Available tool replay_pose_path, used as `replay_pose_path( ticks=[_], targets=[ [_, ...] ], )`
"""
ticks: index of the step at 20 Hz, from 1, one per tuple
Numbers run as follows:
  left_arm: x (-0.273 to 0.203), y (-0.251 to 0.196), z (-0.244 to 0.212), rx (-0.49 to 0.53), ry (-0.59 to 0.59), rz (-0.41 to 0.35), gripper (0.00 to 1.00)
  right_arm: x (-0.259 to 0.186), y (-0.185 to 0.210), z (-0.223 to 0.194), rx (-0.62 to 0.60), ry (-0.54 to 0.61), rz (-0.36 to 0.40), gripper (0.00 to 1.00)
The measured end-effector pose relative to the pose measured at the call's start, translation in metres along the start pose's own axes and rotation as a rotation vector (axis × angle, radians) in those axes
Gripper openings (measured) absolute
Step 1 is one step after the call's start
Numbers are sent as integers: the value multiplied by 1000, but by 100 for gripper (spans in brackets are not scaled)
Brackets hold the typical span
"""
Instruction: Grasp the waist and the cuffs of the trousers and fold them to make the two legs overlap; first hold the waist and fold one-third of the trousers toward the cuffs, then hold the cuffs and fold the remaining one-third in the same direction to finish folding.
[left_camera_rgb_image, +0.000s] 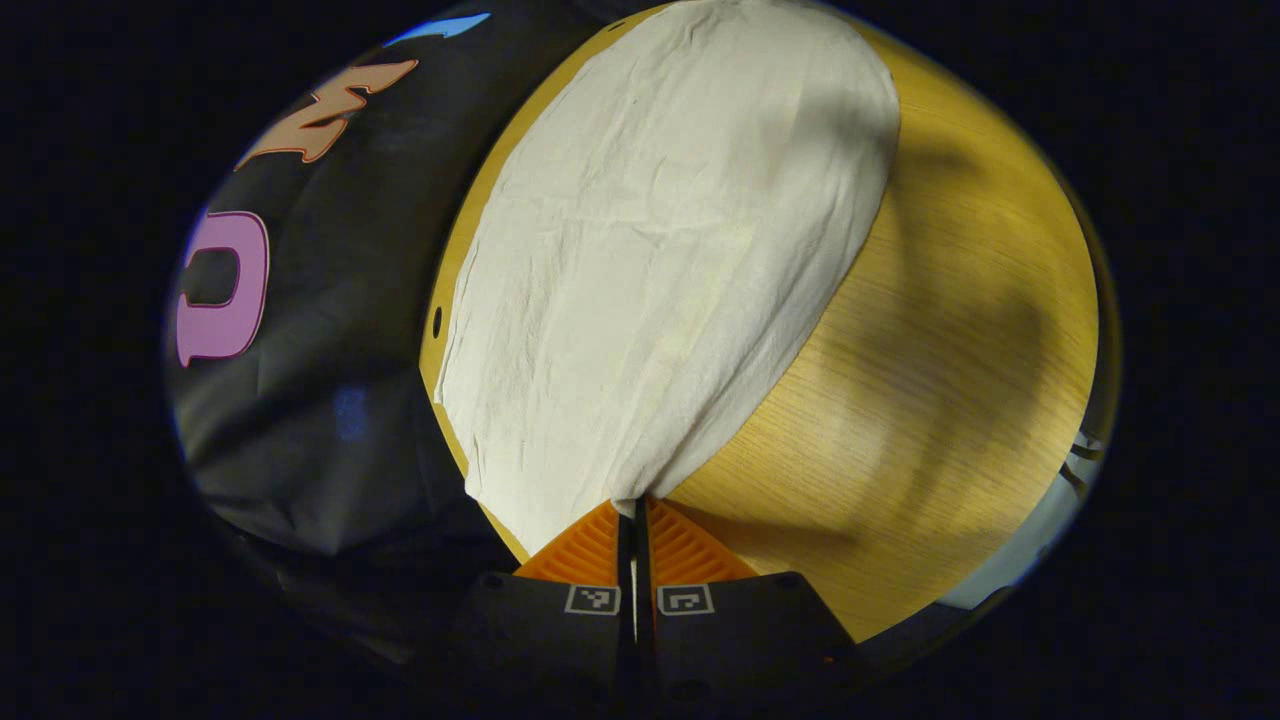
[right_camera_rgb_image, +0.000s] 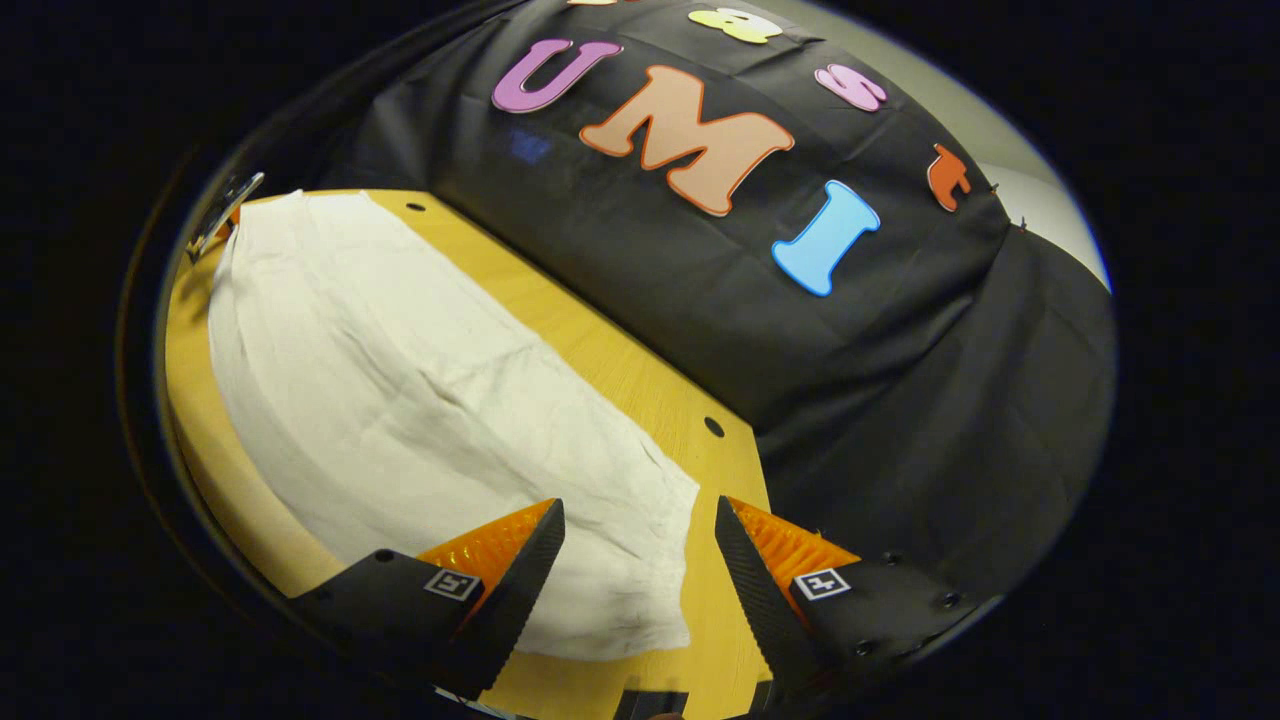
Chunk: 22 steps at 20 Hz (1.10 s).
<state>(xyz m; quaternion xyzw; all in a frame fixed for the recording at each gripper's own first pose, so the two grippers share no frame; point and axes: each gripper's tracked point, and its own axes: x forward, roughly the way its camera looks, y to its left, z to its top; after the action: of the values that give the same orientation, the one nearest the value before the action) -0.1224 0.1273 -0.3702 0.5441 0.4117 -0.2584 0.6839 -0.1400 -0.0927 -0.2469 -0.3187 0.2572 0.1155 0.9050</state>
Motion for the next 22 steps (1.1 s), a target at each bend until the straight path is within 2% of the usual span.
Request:
replay_pose_path(
  ticks=[11, 16, 20, 21, 22],
  targets=[
    [1, 1, 2, -6, 8, 31, 0, -16, 37, -73, -286, 92, 175, 98],
    [2, 0, 0, 0, 10, 39, 0, -22, 47, -101, -397, 141, 216, 98],
    [2, 1, 1, 16, 9, 43, 0, -13, 50, -100, -456, 135, 232, 99],
    [3, 1, 0, 17, 10, 46, 0, -9, 51, -98, -473, 130, 230, 94],
    [2, 1, 1, 16, 11, 49, 0, -6, 51, -94, -492, 123, 226, 94]
  ],
)
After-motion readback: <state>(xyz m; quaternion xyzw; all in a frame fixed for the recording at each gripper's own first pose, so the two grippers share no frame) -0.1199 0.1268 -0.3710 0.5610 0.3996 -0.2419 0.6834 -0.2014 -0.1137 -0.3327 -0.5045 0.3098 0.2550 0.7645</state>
